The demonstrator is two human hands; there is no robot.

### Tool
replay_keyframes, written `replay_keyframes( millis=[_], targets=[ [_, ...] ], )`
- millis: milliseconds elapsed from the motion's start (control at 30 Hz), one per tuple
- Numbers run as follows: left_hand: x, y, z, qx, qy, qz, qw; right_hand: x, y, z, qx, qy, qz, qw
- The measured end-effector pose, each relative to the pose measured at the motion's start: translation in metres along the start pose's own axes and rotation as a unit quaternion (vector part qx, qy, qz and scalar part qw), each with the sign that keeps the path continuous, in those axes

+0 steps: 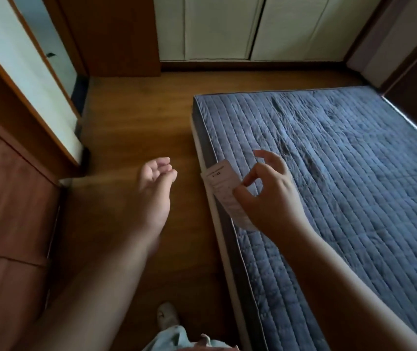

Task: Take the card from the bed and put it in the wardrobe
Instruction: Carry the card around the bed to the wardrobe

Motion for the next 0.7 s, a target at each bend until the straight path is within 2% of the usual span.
replay_keyframes(
  millis=[233, 400, 700],
  targets=[
    [-0.048, 0.039, -0.002, 0.0, 0.016, -0.005, 1.0, -0.04, -0.043, 0.033, -0.012, 0.005, -0.001, 1.0],
    [-0.076, 0.06, -0.002, -0.038, 0.026, -0.021, 0.999, -0.057, -0.065, 0.04, 0.008, 0.002, 0.02, 1.0],
    [-0.131, 0.063, -0.007, -0.037, 0.047, -0.049, 0.997, -0.122, -0.089, 0.04, -0.02, 0.007, 0.035, 0.999]
  ],
)
Point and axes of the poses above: each hand's wrist, its own x-axis away from the middle knuckle, its own y-axis out of the back of the hand, z = x × y, the point moved 4 cm from there along -x, towards the middle knuckle, and after that the axes turned 3 degrees about y, right-handed, at the moved point
